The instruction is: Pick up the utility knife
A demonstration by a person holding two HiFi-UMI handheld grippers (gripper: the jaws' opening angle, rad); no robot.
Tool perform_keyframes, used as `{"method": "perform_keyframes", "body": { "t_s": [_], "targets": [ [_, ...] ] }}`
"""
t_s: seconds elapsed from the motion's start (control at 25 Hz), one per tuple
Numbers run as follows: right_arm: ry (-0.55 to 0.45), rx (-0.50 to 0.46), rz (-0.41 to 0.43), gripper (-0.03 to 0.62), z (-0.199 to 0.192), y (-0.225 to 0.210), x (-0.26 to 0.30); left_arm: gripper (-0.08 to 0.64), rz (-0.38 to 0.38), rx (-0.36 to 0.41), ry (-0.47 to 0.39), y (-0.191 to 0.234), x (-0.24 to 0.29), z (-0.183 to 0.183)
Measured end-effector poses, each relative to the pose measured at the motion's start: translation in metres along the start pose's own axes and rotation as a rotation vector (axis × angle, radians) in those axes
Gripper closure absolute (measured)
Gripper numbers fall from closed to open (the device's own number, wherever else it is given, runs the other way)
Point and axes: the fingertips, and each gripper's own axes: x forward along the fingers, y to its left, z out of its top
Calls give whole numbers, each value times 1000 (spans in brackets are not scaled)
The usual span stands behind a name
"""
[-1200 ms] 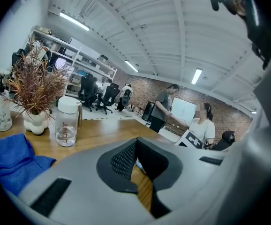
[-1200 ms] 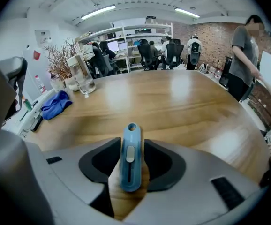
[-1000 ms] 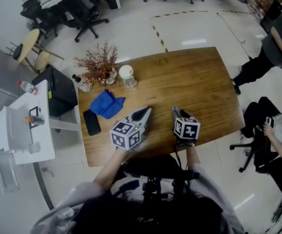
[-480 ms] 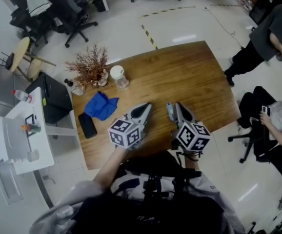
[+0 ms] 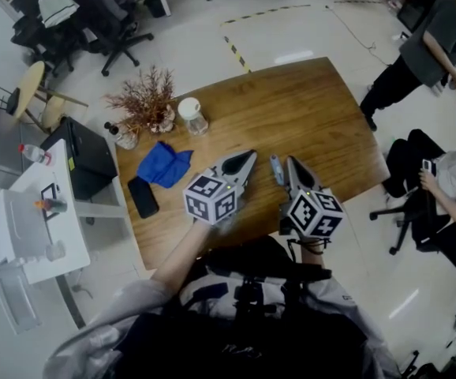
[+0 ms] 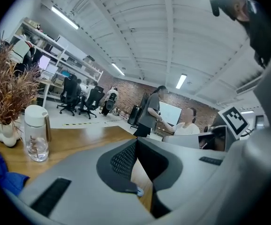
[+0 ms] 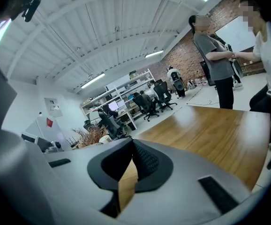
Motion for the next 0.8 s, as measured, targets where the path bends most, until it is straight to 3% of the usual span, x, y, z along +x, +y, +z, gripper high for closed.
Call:
{"method": "perform_keyframes", "body": {
  "t_s": [0.8],
  "targets": [
    [9,-9,6,580,-9,11,-3,560,12,1,-15,4,-6,5]
  ]
}}
